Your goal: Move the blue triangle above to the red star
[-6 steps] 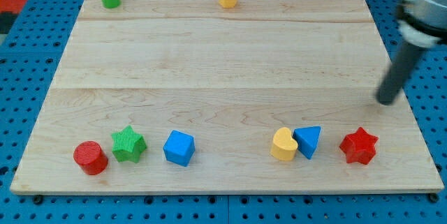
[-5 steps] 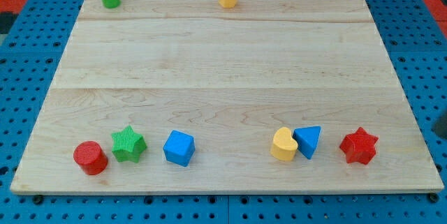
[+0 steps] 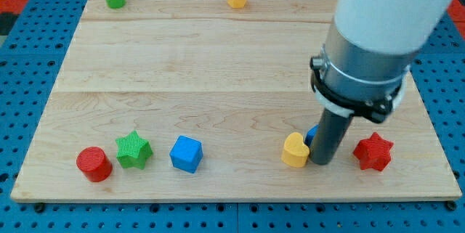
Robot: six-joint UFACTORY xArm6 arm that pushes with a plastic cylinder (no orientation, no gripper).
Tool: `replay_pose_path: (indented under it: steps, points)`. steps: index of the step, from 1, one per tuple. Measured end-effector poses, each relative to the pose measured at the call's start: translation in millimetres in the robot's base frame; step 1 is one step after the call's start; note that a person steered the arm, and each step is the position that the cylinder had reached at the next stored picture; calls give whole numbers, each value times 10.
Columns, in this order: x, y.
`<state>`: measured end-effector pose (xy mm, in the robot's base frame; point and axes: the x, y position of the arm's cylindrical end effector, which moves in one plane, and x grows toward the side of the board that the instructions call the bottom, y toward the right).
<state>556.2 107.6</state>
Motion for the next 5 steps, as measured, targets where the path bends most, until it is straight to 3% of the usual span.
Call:
replay_pose_path:
  steps: [2, 4, 5]
  points:
    - [-429, -251]
    - [46, 97]
    - [-41, 287]
